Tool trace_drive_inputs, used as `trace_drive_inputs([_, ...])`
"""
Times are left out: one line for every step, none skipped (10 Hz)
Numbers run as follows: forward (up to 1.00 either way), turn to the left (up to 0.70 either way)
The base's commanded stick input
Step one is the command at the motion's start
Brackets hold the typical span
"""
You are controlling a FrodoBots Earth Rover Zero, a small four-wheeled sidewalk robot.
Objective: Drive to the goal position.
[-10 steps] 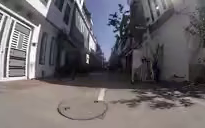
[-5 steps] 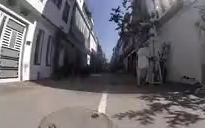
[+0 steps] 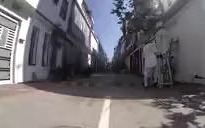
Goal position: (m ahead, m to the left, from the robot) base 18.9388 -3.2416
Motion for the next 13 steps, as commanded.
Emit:
trace_drive_inputs([1.00, 0.00])
trace_drive_inputs([1.00, 0.00])
trace_drive_inputs([1.00, 0.00])
trace_drive_inputs([1.00, -0.20])
trace_drive_inputs([1.00, -0.27])
trace_drive_inputs([1.00, -0.27])
trace_drive_inputs([1.00, -0.27])
trace_drive_inputs([1.00, -0.27])
trace_drive_inputs([1.00, -0.27])
trace_drive_inputs([1.00, -0.27])
trace_drive_inputs([1.00, -0.27])
trace_drive_inputs([1.00, -0.27])
trace_drive_inputs([1.00, -0.27])
